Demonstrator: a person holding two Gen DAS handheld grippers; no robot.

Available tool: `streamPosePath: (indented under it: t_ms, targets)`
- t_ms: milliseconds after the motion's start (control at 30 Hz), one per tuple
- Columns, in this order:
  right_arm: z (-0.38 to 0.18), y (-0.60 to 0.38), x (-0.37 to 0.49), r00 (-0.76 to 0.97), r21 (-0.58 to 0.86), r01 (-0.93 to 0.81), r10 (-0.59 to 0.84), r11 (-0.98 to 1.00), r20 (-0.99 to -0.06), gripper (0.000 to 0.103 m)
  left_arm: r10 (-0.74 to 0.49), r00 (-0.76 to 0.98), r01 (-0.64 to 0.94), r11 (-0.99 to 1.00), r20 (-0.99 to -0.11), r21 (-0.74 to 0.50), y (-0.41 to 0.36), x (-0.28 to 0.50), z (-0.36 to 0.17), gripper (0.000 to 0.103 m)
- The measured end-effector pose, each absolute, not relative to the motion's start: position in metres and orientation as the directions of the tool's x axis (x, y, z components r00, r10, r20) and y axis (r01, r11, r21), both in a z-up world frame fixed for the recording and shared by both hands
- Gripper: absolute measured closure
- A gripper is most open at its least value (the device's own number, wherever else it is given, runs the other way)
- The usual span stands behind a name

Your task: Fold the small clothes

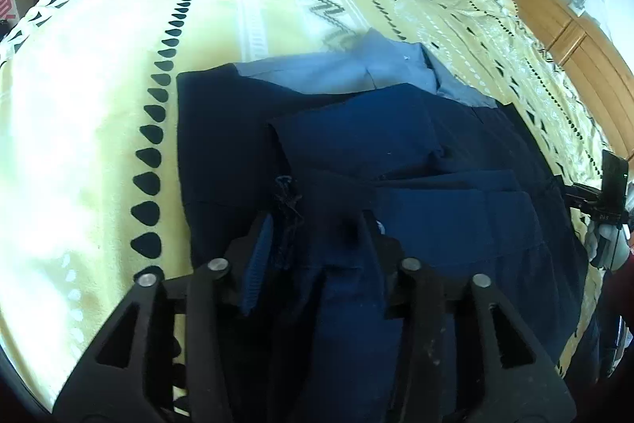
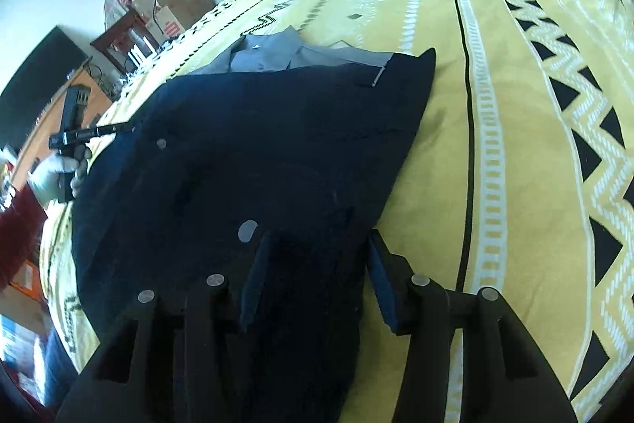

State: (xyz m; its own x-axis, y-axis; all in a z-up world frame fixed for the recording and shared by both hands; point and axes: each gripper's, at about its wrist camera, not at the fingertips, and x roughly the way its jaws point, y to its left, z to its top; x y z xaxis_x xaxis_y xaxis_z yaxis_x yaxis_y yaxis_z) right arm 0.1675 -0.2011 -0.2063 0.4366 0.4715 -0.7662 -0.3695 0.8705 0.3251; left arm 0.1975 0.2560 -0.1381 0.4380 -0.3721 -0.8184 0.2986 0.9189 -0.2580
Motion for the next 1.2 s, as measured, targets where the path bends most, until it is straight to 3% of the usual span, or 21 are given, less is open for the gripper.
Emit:
streamPosePath:
  t_ms: [100, 167, 200, 267, 400, 567, 767, 1000, 1200]
  targets:
    - [-0.208, -0.2, 0.17, 0.432, 0.322, -0.369, 0.468, 0.872, -0.771, 0.049, -0.368, 0.449, 0.292, 0.922, -0.815, -0.255, 0.258, 0.198, -0.139, 0.051]
    - [-0.212, -0.2, 0.173, 0.422, 0.325, -0.37, 0.469, 0.87, -0.776, 0.052, -0.383, 0.436, 0.302, 0.915, -0.815, -0.269, 0.257, 0.199, -0.141, 0.059]
    - [-0.213, -0.2, 0.174, 0.42, 0.326, -0.37, 0.469, 0.87, -0.777, 0.062, -0.409, 0.418, 0.325, 0.901, -0.811, -0.287, 0.255, 0.199, -0.141, 0.082]
    - [-0.208, -0.202, 0.172, 0.446, 0.307, -0.361, 0.452, 0.881, -0.772, 0.083, -0.399, 0.426, 0.364, 0.897, -0.812, -0.25, 0.244, 0.193, -0.137, 0.087]
    - [-0.188, -0.21, 0.161, 0.507, 0.312, -0.344, 0.455, 0.885, -0.732, 0.093, -0.402, 0.493, 0.374, 0.899, -0.771, -0.229, 0.242, 0.176, -0.118, 0.09]
    - [-0.15, -0.217, 0.137, 0.582, 0.305, -0.351, 0.461, 0.885, -0.67, 0.094, -0.424, 0.609, 0.349, 0.902, -0.671, -0.253, 0.256, 0.145, -0.075, 0.091]
    - [-0.105, -0.212, 0.133, 0.626, 0.289, -0.404, 0.493, 0.868, -0.604, 0.095, -0.394, 0.667, 0.327, 0.917, -0.632, -0.226, 0.259, 0.143, -0.043, 0.091]
    - [-0.074, -0.214, 0.213, 0.664, 0.285, -0.418, 0.505, 0.862, -0.552, 0.095, -0.315, 0.69, 0.246, 0.949, -0.652, -0.198, 0.263, 0.194, -0.036, 0.091]
    - [-0.104, -0.212, 0.304, 0.634, 0.287, -0.386, 0.479, 0.877, -0.607, 0.095, -0.275, 0.666, 0.193, 0.961, -0.693, -0.197, 0.258, 0.257, -0.06, 0.091]
